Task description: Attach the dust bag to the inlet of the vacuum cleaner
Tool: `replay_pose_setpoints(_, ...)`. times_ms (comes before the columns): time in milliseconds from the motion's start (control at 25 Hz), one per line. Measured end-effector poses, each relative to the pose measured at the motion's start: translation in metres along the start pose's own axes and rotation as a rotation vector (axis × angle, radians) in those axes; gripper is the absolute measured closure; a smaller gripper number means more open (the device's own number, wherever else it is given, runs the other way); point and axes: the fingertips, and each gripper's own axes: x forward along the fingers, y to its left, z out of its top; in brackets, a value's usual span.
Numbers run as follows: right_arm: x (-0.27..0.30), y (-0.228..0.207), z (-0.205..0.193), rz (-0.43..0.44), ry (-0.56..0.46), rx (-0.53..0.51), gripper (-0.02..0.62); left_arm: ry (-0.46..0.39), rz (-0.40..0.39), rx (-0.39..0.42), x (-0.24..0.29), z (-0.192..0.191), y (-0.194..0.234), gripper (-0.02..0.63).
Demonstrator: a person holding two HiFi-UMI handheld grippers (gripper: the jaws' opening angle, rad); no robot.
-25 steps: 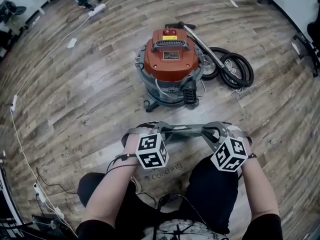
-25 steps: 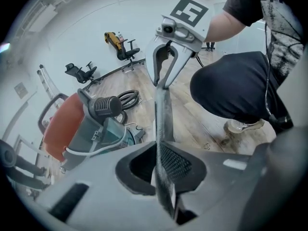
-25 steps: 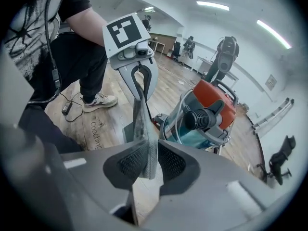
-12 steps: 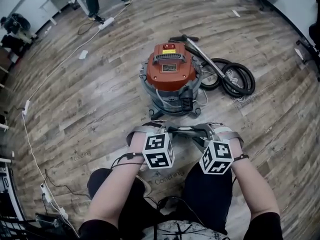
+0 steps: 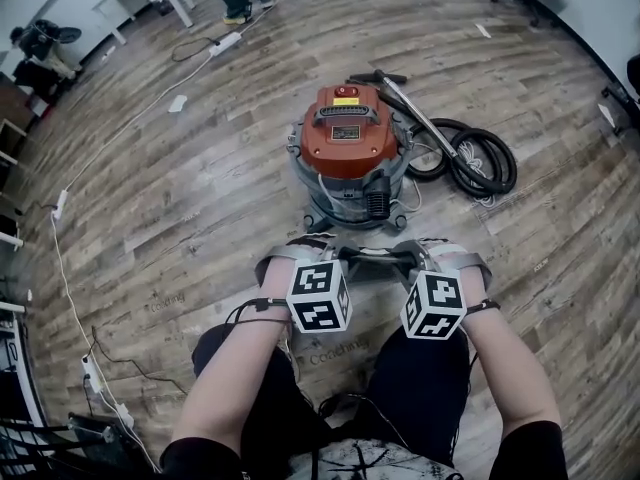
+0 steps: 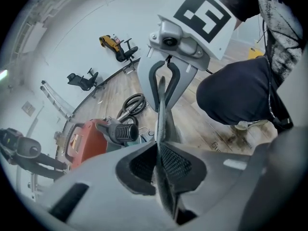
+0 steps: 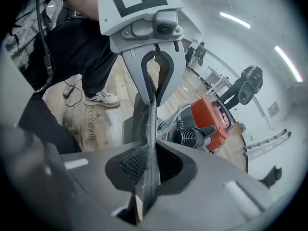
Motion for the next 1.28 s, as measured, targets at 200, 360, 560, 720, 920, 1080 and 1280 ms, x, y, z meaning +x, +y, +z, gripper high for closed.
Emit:
replay_pose_setpoints(200,0.006,-0.025,-0.002,-0.056,0.023,0.040,0.558,-0.025,0.044,-0.033,0.004,-0.001,0.027,0.580)
replay_pose_setpoints(360,0.012,-0.042,-0.008,-0.090,0.055,0.063,0.558,-0.069,0.062,-0.082,0.014,0.000,0.046,0.577)
replay_pose_setpoints(560,0.022,-0.053,-0.011,-0.080,0.085,0.077,0.558,-0.073,0.013,-0.025,0.023,-0.005,0.057,0.578)
replay_pose_setpoints(720,0.033,-0.056,-0.010,-0.062,0.085,0.109,0.555,-0.032,-0.054,0.050,0.028,-0.013,0.064,0.578)
replay_pose_setpoints(920,0.041,-0.056,-0.018,-0.068,0.124,0.080,0.555,-0.050,-0.050,0.018,0.039,-0.015,0.061,0.578)
replay_pose_setpoints(1080,0.039,-0.062,-0.021,-0.066,0.149,0.044,0.555,-0.091,-0.042,-0.002,0.042,-0.011,0.065,0.578)
replay_pose_setpoints(1280,0.038,-0.067,-0.018,-0.028,0.203,-0.034,0.554,-0.135,-0.052,-0.036,0.044,-0.014,0.065,0.580)
